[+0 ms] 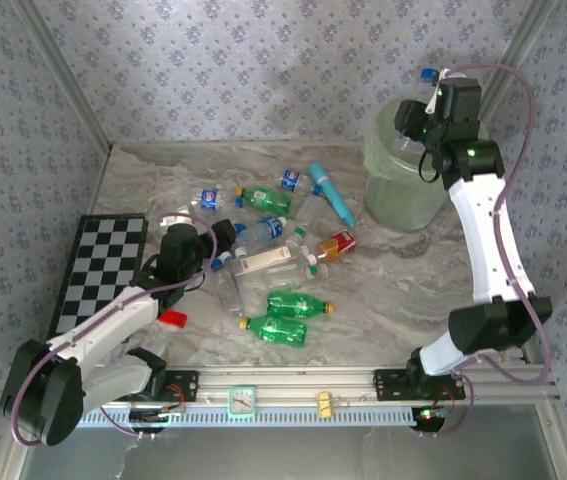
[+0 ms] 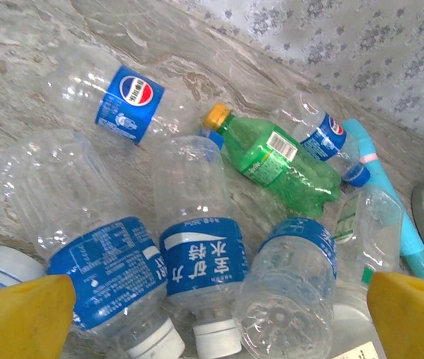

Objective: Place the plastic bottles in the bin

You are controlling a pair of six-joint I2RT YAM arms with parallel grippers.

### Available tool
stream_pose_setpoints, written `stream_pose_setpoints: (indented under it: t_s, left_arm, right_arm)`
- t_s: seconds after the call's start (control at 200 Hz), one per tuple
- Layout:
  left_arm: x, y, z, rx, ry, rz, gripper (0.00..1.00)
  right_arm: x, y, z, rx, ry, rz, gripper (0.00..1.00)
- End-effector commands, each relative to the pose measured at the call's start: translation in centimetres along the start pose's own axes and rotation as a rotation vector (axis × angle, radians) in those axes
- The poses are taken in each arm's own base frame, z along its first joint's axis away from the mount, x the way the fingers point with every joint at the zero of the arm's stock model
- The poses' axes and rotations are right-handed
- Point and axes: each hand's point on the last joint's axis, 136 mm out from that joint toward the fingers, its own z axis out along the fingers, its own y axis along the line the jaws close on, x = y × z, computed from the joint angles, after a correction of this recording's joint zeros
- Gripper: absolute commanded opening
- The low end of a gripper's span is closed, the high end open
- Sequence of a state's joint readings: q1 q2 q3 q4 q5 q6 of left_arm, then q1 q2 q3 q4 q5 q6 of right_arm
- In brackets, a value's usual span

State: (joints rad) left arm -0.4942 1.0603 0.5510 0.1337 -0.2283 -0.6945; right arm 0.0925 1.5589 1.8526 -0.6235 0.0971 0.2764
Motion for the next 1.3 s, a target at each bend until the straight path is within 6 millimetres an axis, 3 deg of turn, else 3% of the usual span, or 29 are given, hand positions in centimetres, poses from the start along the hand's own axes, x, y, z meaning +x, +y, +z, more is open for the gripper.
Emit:
stream_pose_setpoints:
  t_s: [0.0,0.185,0.38,0.515,0.765,0.89,1.034,1.294]
  left_arm:
    - [-1.3,0.5,-0.3,-0.027,-0.042,0.022,1.00]
    - [-1.1,1.4,-0.2,-0.050,-0.038,0.010,1.00]
    - [-0.8,3.3,-0.6,-0.106,-0.053,-0.010,1.00]
    - [-1.4,4.2,-0.9,-0.140,-0.090,-0.026,1.00]
    - [-2.4,5.1,-1.6,-0.170,-0.141,-0.039,1.00]
    - [-2.3,5.5,-1.8,-0.182,-0.149,-0.046,1.00]
    - [-2.4,5.8,-1.9,-0.188,-0.154,-0.052,1.00]
    - [-2.8,5.9,-1.9,-0.194,-0.158,-0.057,1.00]
  right_arm:
    - [0.9,-2.7,2.5,0.114,0.069,-0.058,0.53]
    - [3.9,-4.7,7.0,0.175,0.239,-0.082,0.53]
    - [8.3,-5.9,10.1,0.215,0.391,-0.086,0.54]
    - [10.7,-6.5,11.2,0.229,0.467,-0.078,0.54]
    - [12.5,-7.1,12.6,0.233,0.525,-0.048,0.56]
    - [12.3,-7.0,12.8,0.233,0.515,-0.036,0.63]
    - [10.7,-6.8,12.0,0.233,0.479,-0.036,0.76]
    - [3.7,-5.5,7.6,0.217,0.271,-0.027,0.82]
